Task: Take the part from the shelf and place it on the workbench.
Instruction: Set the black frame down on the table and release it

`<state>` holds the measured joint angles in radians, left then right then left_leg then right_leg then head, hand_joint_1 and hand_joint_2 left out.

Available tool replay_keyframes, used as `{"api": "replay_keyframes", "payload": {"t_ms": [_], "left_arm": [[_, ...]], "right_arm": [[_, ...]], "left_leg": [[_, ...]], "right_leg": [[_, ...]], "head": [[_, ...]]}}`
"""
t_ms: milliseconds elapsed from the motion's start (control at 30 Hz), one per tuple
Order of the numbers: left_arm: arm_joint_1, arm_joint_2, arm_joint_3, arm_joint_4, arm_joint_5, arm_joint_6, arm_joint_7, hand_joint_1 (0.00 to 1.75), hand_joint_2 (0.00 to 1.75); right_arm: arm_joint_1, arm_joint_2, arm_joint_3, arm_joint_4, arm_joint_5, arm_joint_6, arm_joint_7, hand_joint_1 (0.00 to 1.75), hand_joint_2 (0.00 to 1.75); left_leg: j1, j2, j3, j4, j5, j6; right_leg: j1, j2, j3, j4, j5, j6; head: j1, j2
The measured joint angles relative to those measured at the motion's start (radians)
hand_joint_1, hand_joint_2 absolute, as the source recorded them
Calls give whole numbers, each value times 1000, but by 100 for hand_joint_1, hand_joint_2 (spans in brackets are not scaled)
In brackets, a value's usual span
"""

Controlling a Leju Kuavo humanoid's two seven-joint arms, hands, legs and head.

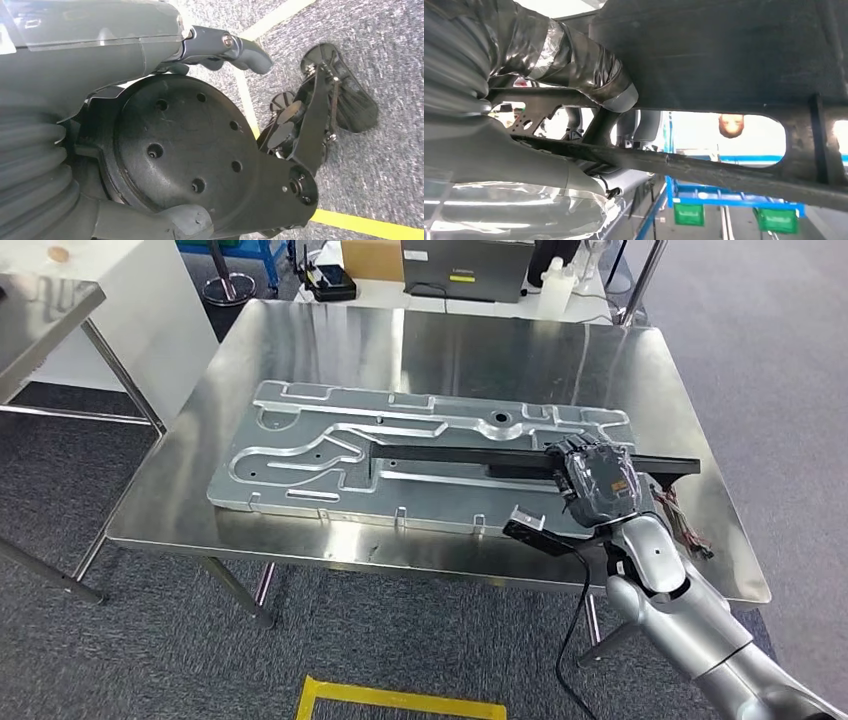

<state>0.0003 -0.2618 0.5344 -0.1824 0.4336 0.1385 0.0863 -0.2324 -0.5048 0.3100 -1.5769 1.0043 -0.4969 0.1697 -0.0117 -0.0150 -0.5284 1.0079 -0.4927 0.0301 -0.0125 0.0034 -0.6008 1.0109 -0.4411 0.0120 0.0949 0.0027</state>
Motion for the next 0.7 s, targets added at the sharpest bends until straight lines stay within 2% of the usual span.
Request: {"api": "replay_keyframes", "payload": {"t_ms": [67, 100, 167, 200, 233, 267, 300, 333, 367, 400, 433, 567, 600, 633, 700], "left_arm": [[0, 1, 0, 0, 0, 0, 0, 0, 175], [0, 1, 0, 0, 1, 0, -1, 0, 175], [-2, 1, 0, 0, 2, 0, -1, 0, 175], [-4, 1, 0, 0, 4, 0, -1, 0, 175], [-5, 1, 0, 0, 5, -1, -1, 0, 175], [-5, 1, 0, 0, 6, -1, -1, 0, 175], [-6, 1, 0, 0, 7, -1, -1, 0, 175], [-5, 1, 0, 0, 7, -1, -1, 0, 175], [-5, 2, 0, 0, 7, 0, -1, 0, 175], [-5, 2, 0, 0, 7, 0, -1, 0, 175], [-5, 2, 0, 0, 7, 0, -1, 0, 175], [-6, 1, 0, 0, 7, 0, 0, 0, 175], [-5, 0, 0, 0, 7, 0, 0, 0, 175], [-5, 0, 0, 0, 7, 0, 0, 0, 175], [-3, 0, 0, 0, 8, 0, 0, 0, 175]], "right_arm": [[8, 0, -11, 0, 2, 0, -1, 175, 175], [10, 0, -15, 0, 3, -1, -2, 175, 175], [12, 1, -21, 2, 4, 0, -2, 175, 175], [14, 2, -22, 4, 4, 0, -2, 175, 175], [16, 3, -23, 6, 5, 0, -3, 175, 175], [19, 4, -23, 8, 5, 0, -3, 175, 175], [21, 5, -24, 9, 6, 0, -4, 175, 175], [22, 5, -24, 10, 6, 0, -5, 175, 175], [23, 6, -24, 10, 7, 0, -6, 175, 175], [22, 6, -25, 11, 7, 1, -7, 175, 175], [21, 7, -25, 12, 8, 1, -8, 175, 175], [20, 10, -28, 14, 12, 2, -13, 175, 175], [18, 10, -30, 14, 13, 2, -13, 175, 175], [18, 11, -32, 15, 14, 3, -14, 175, 175], [19, 12, -34, 19, 14, 3, -14, 175, 175]], "left_leg": [[-1, 3, -3, 22, -17, -13], [0, 4, -21, 62, -37, -20], [6, 7, -97, 195, -91, -28], [8, 7, -139, 259, -109, -30], [9, 7, -168, 294, -107, -31], [9, 7, -178, 290, -84, -31], [10, 8, -168, 247, -41, -29], [9, 8, -144, 176, 10, -25], [7, 8, -117, 110, 46, -20], [6, 8, -93, 57, 67, -14], [3, 8, -80, 29, 71, -10], [7, 6, -62, 4, 59, 9], [10, 6, -55, -3, 58, 14], [12, 7, -49, -7, 56, 19], [12, 7, -40, -8, 48, 23]], "right_leg": [[-7, 1, 12, -9, -5, -10], [-10, 0, 20, -12, -7, -16], [-10, -2, 31, -14, -16, -25], [-9, -2, 36, -13, -22, -26], [-9, -2, 42, -13, -28, -26], [-9, -2, 50, -13, -34, -26], [-8, -1, 61, -12, -42, -24], [-8, 0, 72, -12, -50, -22], [-6, 1, 81, -12, -58, -18], [-5, 2, 87, -11, -65, -14], [-3, 2, 90, -11, -70, -9], [-6, 1, 92, -4, -87, 13], [-7, 0, 78, 26, -103, 18], [-9, 0, 49, 80, -126, 21], [-11, 0, -34, 218, -174, 26]], "head": [[-1, 0], [-1, 0], [-3, 0], [-3, 0], [-3, 0], [-3, 0], [-3, 0], [-3, 0], [-3, 0], [-3, 0], [-3, 0], [-2, 0], [-2, 0], [-2, 0], [-2, 0]]}}
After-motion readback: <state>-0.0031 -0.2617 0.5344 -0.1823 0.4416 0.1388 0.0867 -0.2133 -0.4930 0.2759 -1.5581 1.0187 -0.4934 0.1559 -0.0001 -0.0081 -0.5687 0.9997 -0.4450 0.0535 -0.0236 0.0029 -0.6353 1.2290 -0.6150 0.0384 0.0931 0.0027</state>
